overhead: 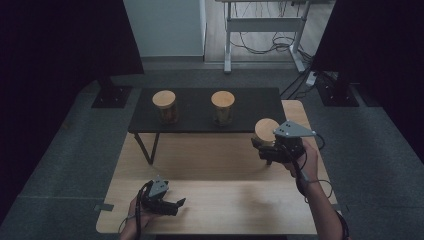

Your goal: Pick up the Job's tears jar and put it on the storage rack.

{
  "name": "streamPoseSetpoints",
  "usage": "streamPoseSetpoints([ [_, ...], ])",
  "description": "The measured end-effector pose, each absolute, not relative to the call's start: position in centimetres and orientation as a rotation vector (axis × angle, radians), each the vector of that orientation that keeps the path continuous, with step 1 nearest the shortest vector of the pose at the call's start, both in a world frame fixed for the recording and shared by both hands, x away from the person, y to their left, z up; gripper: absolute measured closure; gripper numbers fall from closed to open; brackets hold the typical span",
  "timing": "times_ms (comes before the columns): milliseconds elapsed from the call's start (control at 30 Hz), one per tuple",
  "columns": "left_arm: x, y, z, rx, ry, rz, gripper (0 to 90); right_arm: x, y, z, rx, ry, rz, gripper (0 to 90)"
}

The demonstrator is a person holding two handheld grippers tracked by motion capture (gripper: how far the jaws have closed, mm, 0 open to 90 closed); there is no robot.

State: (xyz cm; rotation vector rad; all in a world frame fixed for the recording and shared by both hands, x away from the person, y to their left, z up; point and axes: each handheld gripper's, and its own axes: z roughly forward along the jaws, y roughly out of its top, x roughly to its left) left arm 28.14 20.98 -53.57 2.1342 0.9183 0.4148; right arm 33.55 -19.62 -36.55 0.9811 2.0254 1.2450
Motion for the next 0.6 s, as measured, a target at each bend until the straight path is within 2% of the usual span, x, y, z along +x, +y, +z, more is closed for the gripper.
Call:
streamPoseSetpoints([
  [600,28.1,20.9,-53.6,2.136,0.917,0.412,6.8,35.0,-19.3,-35.5,0.982,2.023,1.223,24.6],
])
